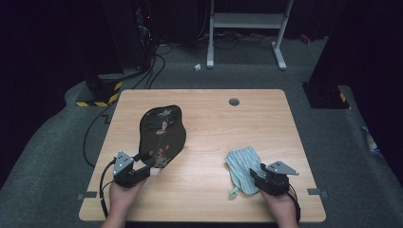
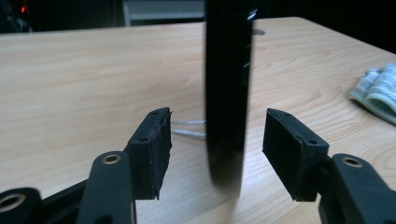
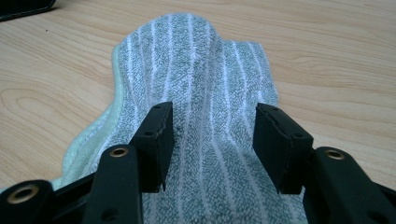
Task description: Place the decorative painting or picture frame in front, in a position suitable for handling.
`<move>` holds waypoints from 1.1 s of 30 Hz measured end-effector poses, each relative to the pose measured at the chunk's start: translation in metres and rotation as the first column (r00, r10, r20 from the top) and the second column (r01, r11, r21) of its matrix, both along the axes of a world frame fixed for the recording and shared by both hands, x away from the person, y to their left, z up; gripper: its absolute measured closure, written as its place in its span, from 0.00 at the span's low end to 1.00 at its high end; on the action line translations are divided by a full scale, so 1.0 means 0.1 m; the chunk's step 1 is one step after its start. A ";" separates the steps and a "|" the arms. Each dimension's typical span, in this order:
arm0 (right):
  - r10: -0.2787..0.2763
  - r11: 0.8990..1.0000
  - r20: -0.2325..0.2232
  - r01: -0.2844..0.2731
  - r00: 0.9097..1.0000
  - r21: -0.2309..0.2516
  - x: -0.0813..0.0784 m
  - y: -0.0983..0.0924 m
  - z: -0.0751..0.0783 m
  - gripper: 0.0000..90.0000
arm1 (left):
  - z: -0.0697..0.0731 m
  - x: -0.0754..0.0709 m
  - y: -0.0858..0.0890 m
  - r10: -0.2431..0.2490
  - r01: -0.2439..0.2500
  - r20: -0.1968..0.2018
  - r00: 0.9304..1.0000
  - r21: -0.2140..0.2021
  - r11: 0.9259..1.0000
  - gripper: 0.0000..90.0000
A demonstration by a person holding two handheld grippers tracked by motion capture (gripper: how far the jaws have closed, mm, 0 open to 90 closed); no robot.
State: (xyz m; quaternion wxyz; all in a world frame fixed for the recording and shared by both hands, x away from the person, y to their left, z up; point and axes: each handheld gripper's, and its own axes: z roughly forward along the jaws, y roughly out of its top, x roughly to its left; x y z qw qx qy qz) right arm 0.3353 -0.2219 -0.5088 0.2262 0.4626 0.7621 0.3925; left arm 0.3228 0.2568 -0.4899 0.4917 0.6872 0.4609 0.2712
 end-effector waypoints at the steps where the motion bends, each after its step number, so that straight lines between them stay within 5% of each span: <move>1: -0.003 1.000 -0.002 0.003 1.000 0.003 0.00 0.00 0.00 0.53 | 0.01 0.01 -0.01 -0.011 0.011 -0.002 1.000 -0.006 1.000 0.48; 4: -0.004 1.000 -0.004 0.004 1.000 0.002 -0.01 0.00 0.00 0.53 | 0.01 -0.02 -0.05 -0.032 0.032 -0.014 0.999 -0.042 0.999 0.53; 8: 0.002 1.000 0.001 -0.002 1.000 -0.004 -0.01 0.00 0.00 0.53 | 0.00 -0.08 -0.14 -0.041 0.041 -0.007 0.999 0.016 0.999 0.57; 24: -0.006 1.000 0.002 0.006 1.000 0.007 -0.04 -0.03 0.02 0.52 | 0.06 -0.13 -0.10 -0.037 0.039 -0.048 0.998 0.045 0.998 0.61; 27: -0.011 1.000 0.008 0.011 1.000 0.015 -0.05 -0.04 0.03 0.52 | 0.12 -0.15 -0.07 -0.040 0.040 -0.008 0.999 0.043 0.998 0.58; 33: -0.010 1.000 0.002 0.010 1.000 0.015 -0.05 -0.04 0.01 0.52 | 0.28 -0.08 -0.09 -0.054 0.054 0.007 0.999 0.028 0.998 0.52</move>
